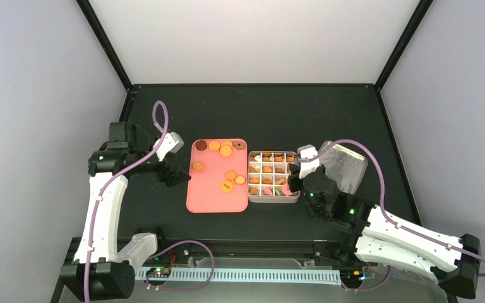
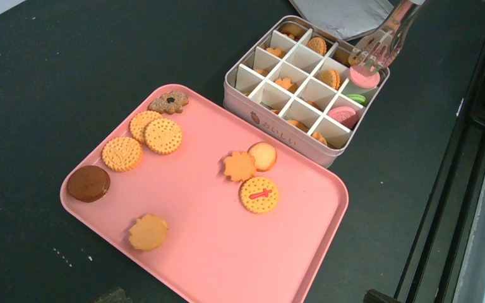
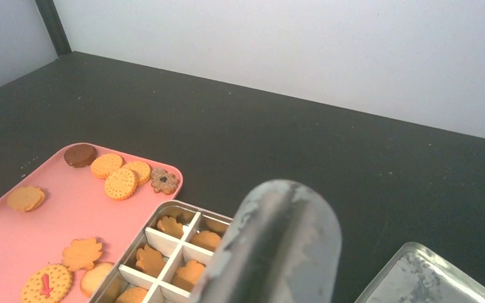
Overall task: Pack the cookies
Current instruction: Place the fake cookies in the empty pocket of the box, then place the clamp on the plate.
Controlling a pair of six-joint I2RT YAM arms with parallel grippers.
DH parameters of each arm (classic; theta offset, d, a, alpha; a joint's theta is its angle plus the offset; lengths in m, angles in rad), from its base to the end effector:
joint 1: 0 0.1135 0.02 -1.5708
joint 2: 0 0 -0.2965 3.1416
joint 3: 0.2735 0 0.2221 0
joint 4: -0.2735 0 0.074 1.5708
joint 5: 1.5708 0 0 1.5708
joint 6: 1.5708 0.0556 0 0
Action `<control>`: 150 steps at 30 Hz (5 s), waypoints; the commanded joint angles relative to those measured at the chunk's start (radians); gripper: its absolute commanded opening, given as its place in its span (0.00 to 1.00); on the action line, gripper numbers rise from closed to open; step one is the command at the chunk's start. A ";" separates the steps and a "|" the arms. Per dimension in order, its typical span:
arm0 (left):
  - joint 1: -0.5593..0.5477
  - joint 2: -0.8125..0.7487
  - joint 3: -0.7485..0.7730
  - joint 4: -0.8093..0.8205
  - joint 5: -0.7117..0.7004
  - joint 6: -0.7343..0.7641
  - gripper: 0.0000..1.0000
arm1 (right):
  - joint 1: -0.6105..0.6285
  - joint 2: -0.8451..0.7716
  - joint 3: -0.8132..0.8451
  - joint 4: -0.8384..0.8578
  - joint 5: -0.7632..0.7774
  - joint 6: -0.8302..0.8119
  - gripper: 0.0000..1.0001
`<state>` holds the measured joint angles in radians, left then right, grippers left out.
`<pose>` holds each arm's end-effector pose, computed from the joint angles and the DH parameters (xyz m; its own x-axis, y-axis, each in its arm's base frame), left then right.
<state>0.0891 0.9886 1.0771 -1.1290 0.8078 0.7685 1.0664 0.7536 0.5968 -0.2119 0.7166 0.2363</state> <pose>0.1246 -0.0292 0.3428 -0.4074 0.4459 -0.7970 0.8148 0.5716 -0.0967 0.0960 0.0984 0.3005 -0.2546 -0.0959 -0.9623 -0.3131 0.9496 -0.0118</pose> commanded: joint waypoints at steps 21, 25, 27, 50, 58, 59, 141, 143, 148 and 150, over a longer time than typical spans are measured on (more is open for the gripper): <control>-0.007 -0.014 0.024 -0.022 -0.008 0.036 0.99 | 0.092 0.141 0.085 0.077 0.064 -0.073 0.26; -0.007 -0.019 0.020 -0.022 -0.012 0.040 0.99 | 0.093 0.150 0.064 0.078 0.077 -0.081 0.28; -0.007 -0.020 0.018 -0.020 -0.012 0.039 0.99 | 0.093 0.153 0.055 0.073 0.077 -0.076 0.29; -0.006 -0.030 0.017 -0.019 -0.006 0.040 0.99 | 0.093 0.061 0.025 0.034 0.181 -0.060 0.20; -0.008 -0.030 0.017 -0.020 -0.004 0.040 0.99 | 0.091 0.057 0.022 0.026 0.182 -0.037 0.20; -0.008 -0.031 0.017 -0.021 -0.004 0.040 0.99 | 0.091 0.062 0.024 0.025 0.184 -0.038 0.20; 0.031 0.033 -0.115 0.129 -0.190 -0.044 0.99 | -0.551 0.723 0.538 -0.318 -0.477 0.360 0.64; 0.020 0.037 -0.119 0.137 -0.191 -0.050 0.99 | -0.626 0.689 0.476 -0.326 -0.457 0.371 0.63; 0.000 0.042 -0.124 0.140 -0.193 -0.058 0.99 | -0.781 0.680 0.374 -0.314 -0.440 0.382 0.62; -0.005 0.039 -0.124 0.140 -0.193 -0.059 0.99 | -0.817 0.721 0.372 -0.319 -0.435 0.381 0.60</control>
<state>0.0959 1.0241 0.9569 -1.0092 0.5915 0.7139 0.3077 1.4372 0.9829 -0.5098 0.2382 0.6090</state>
